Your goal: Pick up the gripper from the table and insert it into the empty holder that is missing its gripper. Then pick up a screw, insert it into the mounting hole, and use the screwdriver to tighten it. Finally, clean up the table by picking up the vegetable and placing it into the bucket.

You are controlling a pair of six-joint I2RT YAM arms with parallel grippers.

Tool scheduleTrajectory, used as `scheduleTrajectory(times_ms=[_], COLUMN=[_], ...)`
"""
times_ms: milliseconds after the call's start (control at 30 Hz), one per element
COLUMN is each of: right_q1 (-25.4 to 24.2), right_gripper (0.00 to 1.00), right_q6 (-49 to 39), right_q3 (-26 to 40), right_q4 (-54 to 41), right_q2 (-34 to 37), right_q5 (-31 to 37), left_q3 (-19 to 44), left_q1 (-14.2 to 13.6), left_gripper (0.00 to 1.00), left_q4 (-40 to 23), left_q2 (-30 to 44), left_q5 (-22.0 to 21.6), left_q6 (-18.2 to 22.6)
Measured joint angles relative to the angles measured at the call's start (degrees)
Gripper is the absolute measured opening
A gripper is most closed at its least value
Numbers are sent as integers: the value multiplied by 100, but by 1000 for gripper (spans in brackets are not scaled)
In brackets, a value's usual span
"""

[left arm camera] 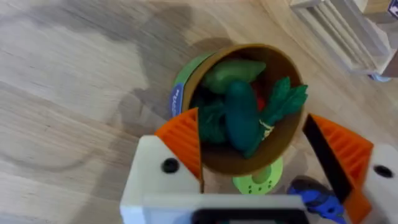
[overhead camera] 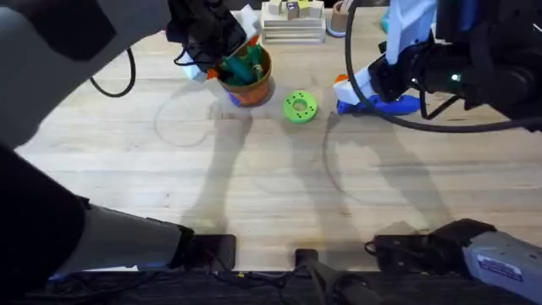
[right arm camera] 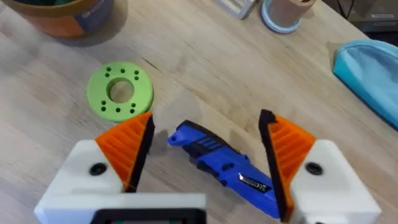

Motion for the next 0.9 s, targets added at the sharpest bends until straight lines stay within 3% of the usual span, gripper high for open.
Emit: scheduleTrajectory(times_ms=[133, 267, 467, 633, 800, 900], right_q1=[0, 0, 0, 0, 0, 0], right_gripper=[992, 991, 991, 991, 991, 991], right_q6=[4, 274, 558, 676, 985, 1183], right_q3=[0, 100, 829, 1484, 1615, 1615], right_q4=[24, -121, -1177, -2239, -2675, -2893], right_q2=[0, -10, -335, -633, -956, -1193], right_q5=[0, -2, -105, -153, -173, -173], left_q3=[0, 48, 427, 553, 553, 553], left_q1=[0, 0, 0, 0, 0, 0], left_gripper=[993, 994, 994, 994, 994, 994], left_q4=[2, -11, -178, -704, -1461, -1775], left_q2=[-43, -254, -925, -1776, -2463, -2785], left_q5=[106, 272, 760, 1300, 1567, 1634], left_q6=[127, 626, 1724, 2967, 3972, 4294])
